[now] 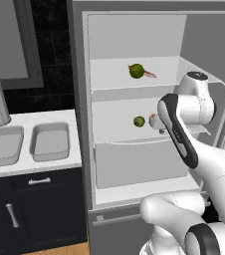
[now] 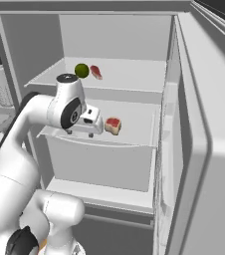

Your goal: Place one lime and one steak in each tupperware on the nearby counter, to pack two identical lunches.

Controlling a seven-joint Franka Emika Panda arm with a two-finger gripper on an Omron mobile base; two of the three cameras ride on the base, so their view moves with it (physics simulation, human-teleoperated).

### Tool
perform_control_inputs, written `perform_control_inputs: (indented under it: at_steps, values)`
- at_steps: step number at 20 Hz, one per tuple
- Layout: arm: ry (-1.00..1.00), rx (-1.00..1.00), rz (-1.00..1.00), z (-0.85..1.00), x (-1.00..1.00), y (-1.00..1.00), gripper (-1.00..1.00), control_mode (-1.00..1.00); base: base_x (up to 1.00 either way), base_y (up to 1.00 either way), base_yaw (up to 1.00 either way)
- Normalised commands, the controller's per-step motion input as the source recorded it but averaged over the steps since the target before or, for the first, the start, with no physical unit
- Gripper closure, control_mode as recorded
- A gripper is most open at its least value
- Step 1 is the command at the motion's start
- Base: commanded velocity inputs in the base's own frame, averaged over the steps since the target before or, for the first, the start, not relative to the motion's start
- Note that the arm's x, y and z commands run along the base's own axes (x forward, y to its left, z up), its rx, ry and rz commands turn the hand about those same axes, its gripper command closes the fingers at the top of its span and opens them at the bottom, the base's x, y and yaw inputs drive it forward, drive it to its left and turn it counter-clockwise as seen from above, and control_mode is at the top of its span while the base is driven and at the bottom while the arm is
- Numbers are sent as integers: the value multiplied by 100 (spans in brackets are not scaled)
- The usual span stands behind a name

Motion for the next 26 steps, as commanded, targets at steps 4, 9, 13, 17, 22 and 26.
perform_control_inputs:
  at_steps: [4,9,13,17,22,26]
  values:
    - [0,-14,0,-34,13,-50,-100,-100,0,0,0]
    - [0,-17,0,-39,21,-51,-100,-100,0,0,0]
    - [-8,-4,0,-32,16,-37,-100,-100,0,0,0]
    - [-7,2,1,-7,15,-5,-100,-100,0,0,0]
    - [-3,4,5,0,14,0,-100,-100,0,0,0]
    - [0,7,7,0,26,-12,-100,-100,0,0,0]
